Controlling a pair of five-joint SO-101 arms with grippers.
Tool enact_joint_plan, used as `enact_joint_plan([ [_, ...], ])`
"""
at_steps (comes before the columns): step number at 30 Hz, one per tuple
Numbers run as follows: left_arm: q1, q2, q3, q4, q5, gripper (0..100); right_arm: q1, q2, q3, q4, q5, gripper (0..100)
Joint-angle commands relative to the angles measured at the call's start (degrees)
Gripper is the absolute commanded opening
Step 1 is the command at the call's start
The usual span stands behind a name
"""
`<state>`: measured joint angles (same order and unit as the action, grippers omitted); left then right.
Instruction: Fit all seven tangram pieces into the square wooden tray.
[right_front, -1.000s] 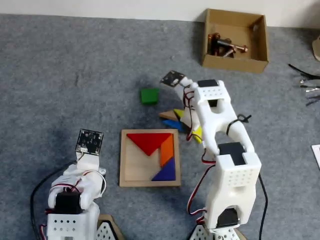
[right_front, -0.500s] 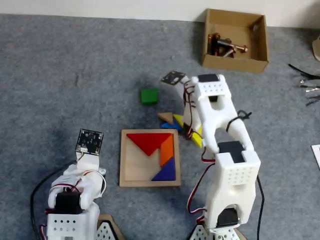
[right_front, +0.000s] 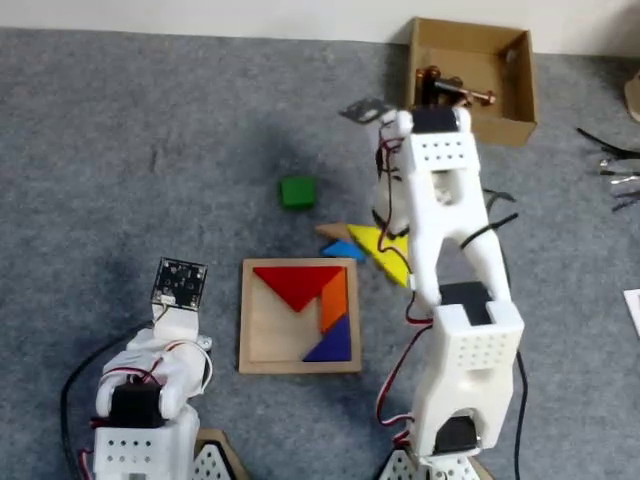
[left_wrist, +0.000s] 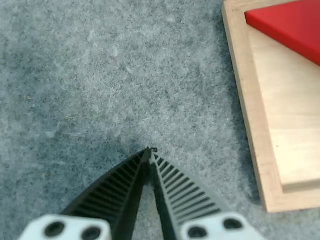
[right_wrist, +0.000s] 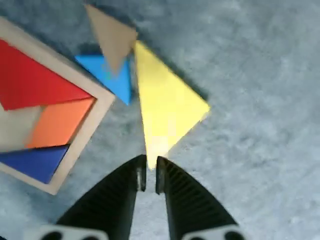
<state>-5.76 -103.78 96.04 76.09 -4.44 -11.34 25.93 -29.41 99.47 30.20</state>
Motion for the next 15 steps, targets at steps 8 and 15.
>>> enact_joint_plan([
  [8,0.75,-0.4,1.1,0.26,-0.18,1,-1.01,-1.36,-4.88,1.19,-3.52,0.9],
  [15,0.75,-0.4,1.1,0.26,-0.18,1,-1.27,-1.36,3.82,-3.65,2.29,7.6],
])
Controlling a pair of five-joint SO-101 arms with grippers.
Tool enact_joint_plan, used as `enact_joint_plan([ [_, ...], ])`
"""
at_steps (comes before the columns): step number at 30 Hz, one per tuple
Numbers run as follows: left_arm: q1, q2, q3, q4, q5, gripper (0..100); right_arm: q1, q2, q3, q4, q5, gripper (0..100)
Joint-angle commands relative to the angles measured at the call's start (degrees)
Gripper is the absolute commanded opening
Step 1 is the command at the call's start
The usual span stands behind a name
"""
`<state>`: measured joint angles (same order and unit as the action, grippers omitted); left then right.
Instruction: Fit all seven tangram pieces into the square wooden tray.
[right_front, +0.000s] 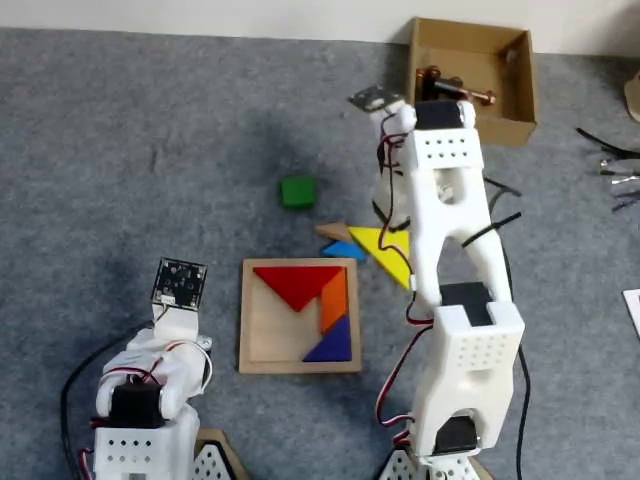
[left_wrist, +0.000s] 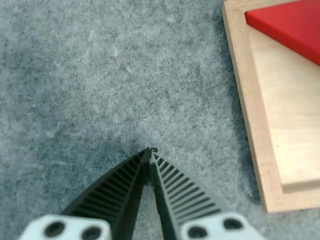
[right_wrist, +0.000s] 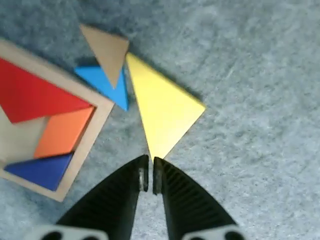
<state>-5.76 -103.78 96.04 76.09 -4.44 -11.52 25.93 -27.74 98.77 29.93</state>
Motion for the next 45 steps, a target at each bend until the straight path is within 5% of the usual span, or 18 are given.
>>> enact_joint_plan([
  [1,0.75,-0.4,1.1,0.26,-0.18,1,-1.1,-1.36,3.74,-4.0,3.16,10.4],
  [19,0.75,-0.4,1.1,0.26,-0.18,1,-2.86,-1.45,19.47,-18.33,9.32,25.9],
  [33,0.75,-0.4,1.1,0.26,-0.18,1,-2.86,-1.45,26.24,-31.16,9.67,26.0],
  [45,0.75,-0.4,1.1,0.26,-0.18,1,-3.03,-1.71,26.24,-32.04,10.37,26.2],
])
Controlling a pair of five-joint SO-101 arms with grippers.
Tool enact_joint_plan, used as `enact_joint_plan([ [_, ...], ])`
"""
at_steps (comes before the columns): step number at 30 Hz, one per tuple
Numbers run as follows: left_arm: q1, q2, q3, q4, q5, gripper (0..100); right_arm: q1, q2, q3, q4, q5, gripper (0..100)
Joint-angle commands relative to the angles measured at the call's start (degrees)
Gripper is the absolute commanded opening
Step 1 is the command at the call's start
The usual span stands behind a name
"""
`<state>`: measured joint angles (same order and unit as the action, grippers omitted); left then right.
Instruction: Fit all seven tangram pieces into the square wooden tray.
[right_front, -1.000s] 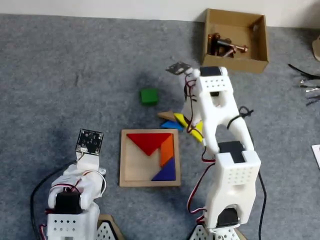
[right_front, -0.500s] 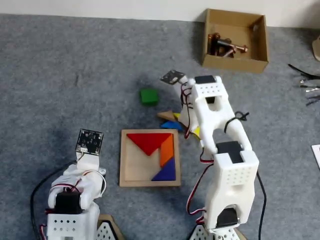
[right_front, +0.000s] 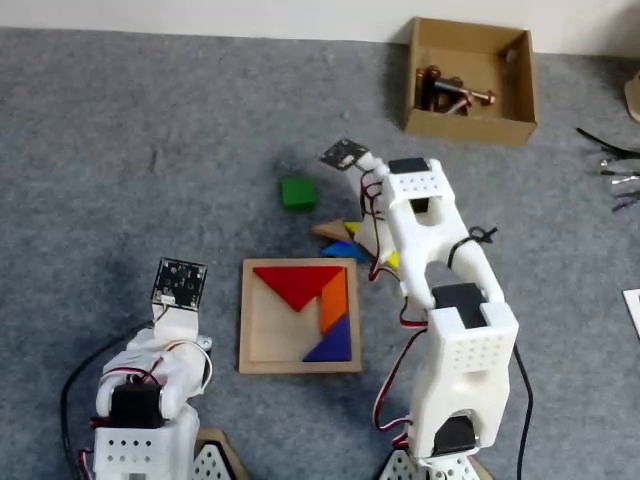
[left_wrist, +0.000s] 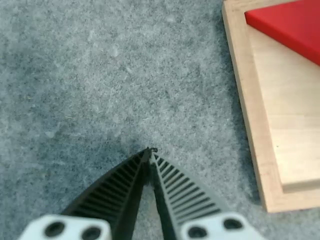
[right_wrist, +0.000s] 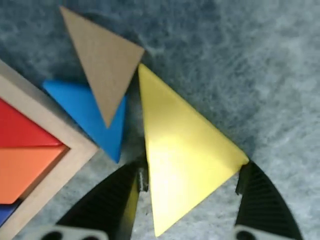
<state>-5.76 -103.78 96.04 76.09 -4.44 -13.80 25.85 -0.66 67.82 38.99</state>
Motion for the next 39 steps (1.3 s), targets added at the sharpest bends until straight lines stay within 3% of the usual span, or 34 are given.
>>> enact_joint_plan([
  [1,0.75,-0.4,1.1,0.26,-0.18,1,-0.84,-1.63,-0.84,-1.1,2.55,26.3],
  [20,0.75,-0.4,1.1,0.26,-0.18,1,-0.4,-1.71,-4.62,-0.84,6.68,26.4],
  [32,0.75,-0.4,1.1,0.26,-0.18,1,-1.36,-1.63,-16.4,16.04,6.15,26.1],
  [39,0.75,-0.4,1.1,0.26,-0.18,1,-3.82,-1.27,-21.76,16.22,0.88,26.2],
])
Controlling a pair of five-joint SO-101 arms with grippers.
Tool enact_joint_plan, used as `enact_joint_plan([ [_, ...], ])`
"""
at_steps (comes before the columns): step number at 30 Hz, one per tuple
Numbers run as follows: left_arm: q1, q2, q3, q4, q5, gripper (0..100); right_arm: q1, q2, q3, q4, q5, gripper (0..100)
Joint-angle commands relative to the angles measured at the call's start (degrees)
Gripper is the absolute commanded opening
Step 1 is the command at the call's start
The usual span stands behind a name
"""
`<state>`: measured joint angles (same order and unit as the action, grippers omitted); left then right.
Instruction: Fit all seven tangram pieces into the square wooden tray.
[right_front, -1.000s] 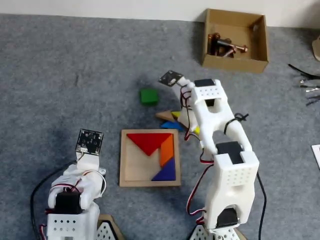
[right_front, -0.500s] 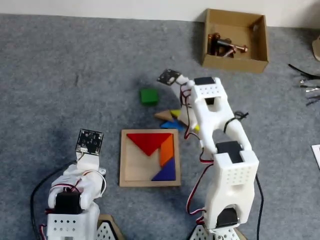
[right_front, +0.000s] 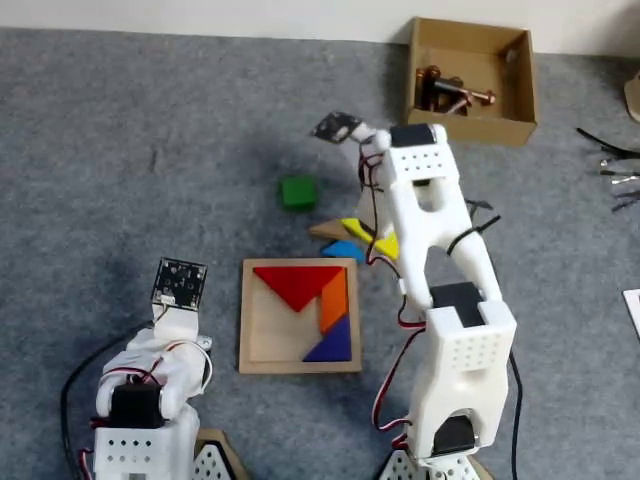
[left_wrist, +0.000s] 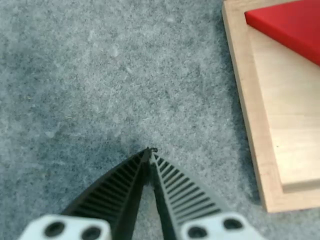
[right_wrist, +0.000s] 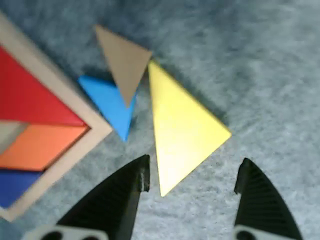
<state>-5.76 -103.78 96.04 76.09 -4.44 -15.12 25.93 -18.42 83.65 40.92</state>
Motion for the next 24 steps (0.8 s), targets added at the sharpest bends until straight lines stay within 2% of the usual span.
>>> enact_joint_plan([
  [1,0.75,-0.4,1.1,0.26,-0.18,1,-3.3,-1.36,-4.0,0.4,0.79,26.3],
  [11,0.75,-0.4,1.1,0.26,-0.18,1,-2.95,-1.36,1.01,-2.24,11.16,26.8],
  [16,0.75,-0.4,1.1,0.26,-0.18,1,0.4,-1.36,5.41,-9.1,11.25,34.4],
  [24,0.75,-0.4,1.1,0.26,-0.18,1,2.07,-1.36,11.91,-15.43,11.34,34.7],
])
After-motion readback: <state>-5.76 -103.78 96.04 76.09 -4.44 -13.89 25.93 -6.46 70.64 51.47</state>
